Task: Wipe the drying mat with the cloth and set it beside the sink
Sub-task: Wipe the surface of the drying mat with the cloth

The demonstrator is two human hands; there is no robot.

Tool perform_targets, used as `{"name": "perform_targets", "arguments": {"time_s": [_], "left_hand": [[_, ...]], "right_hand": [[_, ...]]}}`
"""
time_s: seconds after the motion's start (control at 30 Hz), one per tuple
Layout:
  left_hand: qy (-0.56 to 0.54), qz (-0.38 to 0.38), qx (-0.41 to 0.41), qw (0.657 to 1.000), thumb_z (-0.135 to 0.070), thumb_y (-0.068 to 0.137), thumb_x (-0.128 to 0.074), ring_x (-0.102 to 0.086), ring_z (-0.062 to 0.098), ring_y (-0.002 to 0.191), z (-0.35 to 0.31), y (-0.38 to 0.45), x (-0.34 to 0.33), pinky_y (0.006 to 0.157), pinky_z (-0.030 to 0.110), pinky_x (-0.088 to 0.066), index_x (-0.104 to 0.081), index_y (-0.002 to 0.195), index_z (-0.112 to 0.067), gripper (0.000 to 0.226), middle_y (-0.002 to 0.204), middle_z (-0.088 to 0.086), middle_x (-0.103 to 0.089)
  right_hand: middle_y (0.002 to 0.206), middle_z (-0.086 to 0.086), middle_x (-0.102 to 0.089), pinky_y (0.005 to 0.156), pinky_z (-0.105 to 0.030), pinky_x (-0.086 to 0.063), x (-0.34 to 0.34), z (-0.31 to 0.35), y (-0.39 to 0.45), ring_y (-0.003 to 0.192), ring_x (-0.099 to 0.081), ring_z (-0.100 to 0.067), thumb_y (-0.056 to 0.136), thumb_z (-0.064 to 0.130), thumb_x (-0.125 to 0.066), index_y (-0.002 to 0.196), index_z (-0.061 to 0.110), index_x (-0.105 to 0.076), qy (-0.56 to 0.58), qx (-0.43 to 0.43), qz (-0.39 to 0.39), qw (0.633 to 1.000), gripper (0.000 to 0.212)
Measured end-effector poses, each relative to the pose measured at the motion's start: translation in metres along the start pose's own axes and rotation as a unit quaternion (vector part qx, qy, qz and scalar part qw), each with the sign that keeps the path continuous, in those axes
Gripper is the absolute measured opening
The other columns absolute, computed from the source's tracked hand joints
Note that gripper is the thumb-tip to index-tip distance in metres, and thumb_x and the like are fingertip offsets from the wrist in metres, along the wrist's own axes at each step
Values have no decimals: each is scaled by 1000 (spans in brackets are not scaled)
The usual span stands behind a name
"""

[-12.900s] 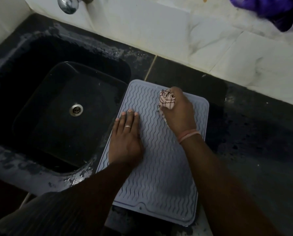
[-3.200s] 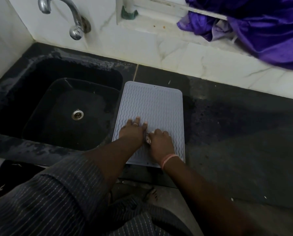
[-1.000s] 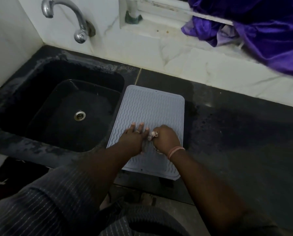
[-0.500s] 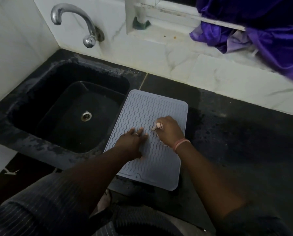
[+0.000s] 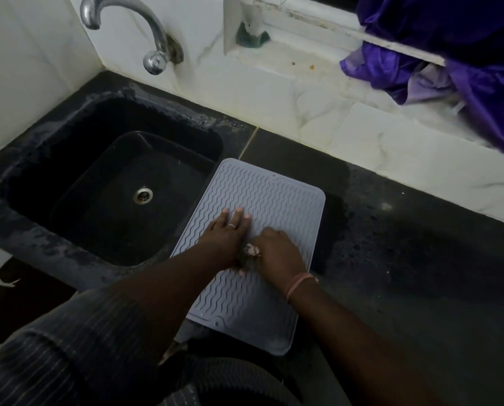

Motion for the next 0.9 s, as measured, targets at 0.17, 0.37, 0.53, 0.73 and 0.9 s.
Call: {"name": "perform_targets", "arguments": {"time_s": [0.17, 0.37, 0.53, 0.73, 0.9], "left_hand": [[3, 12, 8, 1000, -48, 75, -86, 23, 35, 155, 1, 1, -2, 125, 51, 2, 21, 161, -26, 139, 169, 3, 27], [2, 22, 13, 1000, -45, 77, -85, 22, 35, 154, -1, 2, 0, 124, 53, 1, 21, 161, -28, 136, 169, 3, 27], [-7, 8, 23, 1000, -45, 77, -86, 13, 35, 157, -4, 0, 7, 125, 54, -7, 11, 163, -28, 131, 171, 2, 18], [-40, -101, 37, 993, -46, 77, -86, 0, 34, 159, -16, 17, 30, 126, 50, -14, 6, 164, -20, 129, 173, 7, 6], [-23, -18, 35, 999, -43, 81, -84, 17, 33, 157, -16, 30, 21, 126, 47, 1, 17, 163, -20, 132, 171, 6, 20]], "right_hand": [[93, -1, -58, 77, -44, -55, 24, -28, 48, 89, -58, -24, 89, 22, -63, 83, 25, -70, 9, -15, -8, 1000, 10], [100, -9, -62, 81, -43, -57, 48, -60, 97, 91, -63, -29, 90, 17, -61, 91, 18, -73, 14, -64, -59, 996, 12], [91, -3, -68, 81, -39, -58, 52, -62, 93, 84, -66, -18, 92, 21, -64, 84, 21, -74, 118, -92, -51, 987, 12], [99, 8, -60, 83, -36, -55, 3, -17, 24, 92, -57, -11, 91, 40, -69, 90, 33, -68, 82, -2, 41, 996, 7], [109, 3, -56, 86, -34, -47, 11, -14, 23, 103, -47, -16, 92, 48, -65, 104, 29, -69, 72, 22, 8, 997, 23]]}}
Point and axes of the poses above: each hand's wrist, its own y-axis towards the middle knuckle, its own x-axis out of the back of the hand, z = x × y, the point moved 7 cm from there along y, towards the middle knuckle
